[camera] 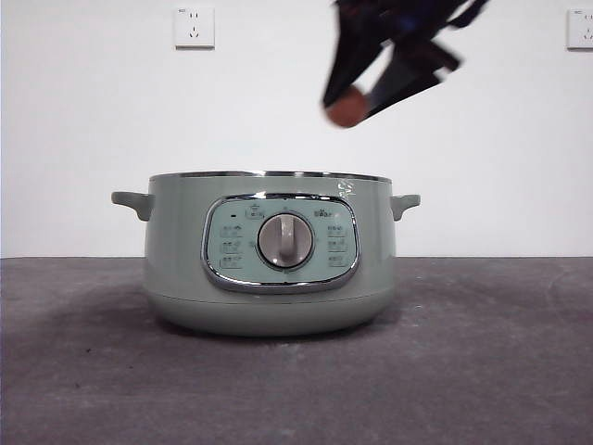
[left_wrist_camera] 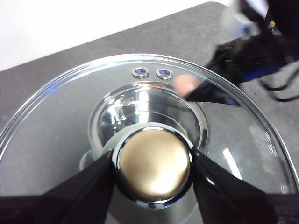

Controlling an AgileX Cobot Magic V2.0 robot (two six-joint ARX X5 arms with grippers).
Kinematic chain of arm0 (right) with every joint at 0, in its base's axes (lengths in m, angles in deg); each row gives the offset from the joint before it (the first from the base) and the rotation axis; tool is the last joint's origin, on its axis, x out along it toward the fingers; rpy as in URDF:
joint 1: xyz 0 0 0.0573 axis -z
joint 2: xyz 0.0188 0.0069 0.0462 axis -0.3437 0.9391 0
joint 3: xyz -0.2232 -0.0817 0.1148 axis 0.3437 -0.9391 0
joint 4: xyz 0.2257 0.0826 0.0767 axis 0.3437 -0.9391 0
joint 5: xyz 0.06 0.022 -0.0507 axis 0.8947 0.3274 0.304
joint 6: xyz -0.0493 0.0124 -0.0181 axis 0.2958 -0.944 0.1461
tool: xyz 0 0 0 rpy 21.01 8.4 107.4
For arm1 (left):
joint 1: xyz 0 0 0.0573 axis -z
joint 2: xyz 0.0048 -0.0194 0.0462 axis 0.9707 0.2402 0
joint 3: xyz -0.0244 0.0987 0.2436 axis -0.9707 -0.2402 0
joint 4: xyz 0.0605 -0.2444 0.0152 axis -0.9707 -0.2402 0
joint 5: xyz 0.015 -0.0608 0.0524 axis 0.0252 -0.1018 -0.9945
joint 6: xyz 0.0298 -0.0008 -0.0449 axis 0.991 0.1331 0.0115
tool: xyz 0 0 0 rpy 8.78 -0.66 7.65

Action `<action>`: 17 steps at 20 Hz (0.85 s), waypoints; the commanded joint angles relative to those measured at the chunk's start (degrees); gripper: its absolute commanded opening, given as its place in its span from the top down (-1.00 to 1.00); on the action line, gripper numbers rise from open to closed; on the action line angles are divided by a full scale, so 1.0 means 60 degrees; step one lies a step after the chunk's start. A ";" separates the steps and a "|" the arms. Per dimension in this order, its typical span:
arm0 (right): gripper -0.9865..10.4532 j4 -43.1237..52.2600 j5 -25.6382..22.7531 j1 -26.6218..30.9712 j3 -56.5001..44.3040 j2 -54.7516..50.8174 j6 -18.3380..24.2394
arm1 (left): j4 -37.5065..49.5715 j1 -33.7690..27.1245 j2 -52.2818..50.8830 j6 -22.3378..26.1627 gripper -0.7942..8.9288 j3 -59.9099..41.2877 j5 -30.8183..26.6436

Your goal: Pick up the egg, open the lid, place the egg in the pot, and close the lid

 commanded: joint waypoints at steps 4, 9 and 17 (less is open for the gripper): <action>0.86 0.0619 -0.0047 -0.0641 0.1297 0.2455 0.0688 | 0.0055 -0.0015 -0.0681 -0.0084 0.85 0.0117 -0.0109; 0.86 0.0984 -0.1027 -0.1056 0.1297 0.3490 0.1330 | -0.0160 -0.0015 -0.0805 -0.0087 0.85 0.0117 -0.0106; 0.86 0.0372 -0.1483 -0.1224 0.1297 0.4109 0.1545 | -0.0448 -0.0015 -0.0805 -0.0080 0.85 0.0117 -0.0098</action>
